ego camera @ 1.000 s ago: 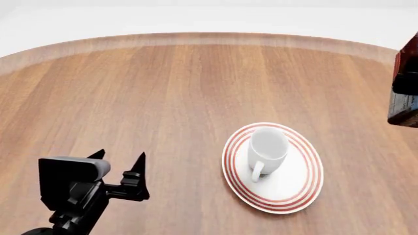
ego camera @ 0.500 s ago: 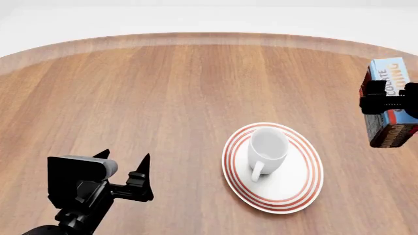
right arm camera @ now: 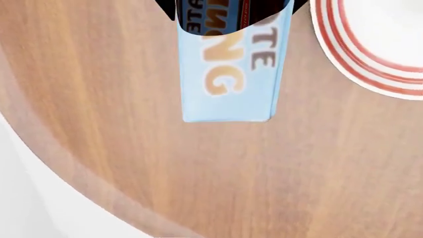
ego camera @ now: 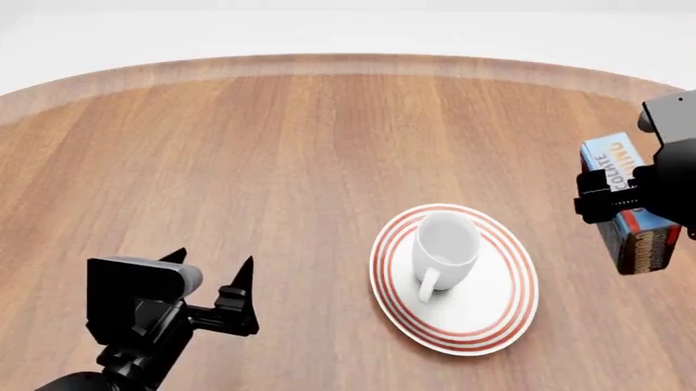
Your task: Pick up the white mug and put it on the plate, and put the chocolate pudding to the right of the plate.
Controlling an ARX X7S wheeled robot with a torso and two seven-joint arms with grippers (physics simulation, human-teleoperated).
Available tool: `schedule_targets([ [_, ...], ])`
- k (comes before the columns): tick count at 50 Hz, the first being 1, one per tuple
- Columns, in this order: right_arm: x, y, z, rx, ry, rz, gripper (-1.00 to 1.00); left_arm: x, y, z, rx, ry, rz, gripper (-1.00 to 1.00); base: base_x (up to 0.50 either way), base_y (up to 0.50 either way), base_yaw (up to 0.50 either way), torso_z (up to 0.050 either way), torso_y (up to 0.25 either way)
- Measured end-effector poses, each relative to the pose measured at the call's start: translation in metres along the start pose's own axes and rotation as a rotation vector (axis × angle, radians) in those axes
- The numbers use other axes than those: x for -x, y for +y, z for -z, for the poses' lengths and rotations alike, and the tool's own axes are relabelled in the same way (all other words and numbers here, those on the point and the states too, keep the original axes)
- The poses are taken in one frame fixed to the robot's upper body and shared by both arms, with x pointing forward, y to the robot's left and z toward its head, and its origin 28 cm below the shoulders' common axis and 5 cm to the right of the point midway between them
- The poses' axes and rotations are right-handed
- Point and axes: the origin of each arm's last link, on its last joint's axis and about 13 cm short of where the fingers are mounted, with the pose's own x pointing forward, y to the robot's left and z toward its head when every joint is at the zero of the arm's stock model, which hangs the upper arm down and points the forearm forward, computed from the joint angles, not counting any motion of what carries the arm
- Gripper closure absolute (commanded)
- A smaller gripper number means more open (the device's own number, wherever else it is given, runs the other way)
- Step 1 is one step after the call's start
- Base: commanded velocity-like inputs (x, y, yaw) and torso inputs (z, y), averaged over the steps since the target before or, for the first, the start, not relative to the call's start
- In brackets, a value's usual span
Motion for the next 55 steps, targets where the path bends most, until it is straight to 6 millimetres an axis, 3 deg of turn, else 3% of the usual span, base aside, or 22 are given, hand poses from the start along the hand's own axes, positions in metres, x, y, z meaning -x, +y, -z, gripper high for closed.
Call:
schedule_targets([
  [20,-0.009,-0.004,0.012,-0.173,0.0,-0.008,1.0,-0.002,0.0,0.006,0.004,0.009,0.003,-1.0,0.0,0.0,0.0,0.0,0.0],
  [55,-0.024,-0.006,0.036,-0.223,0.025,0.02,1.0,-0.003,-0.002,0.013,0.005,0.024,0.009,-1.0,0.0,0.0,0.0,0.0,0.0],
])
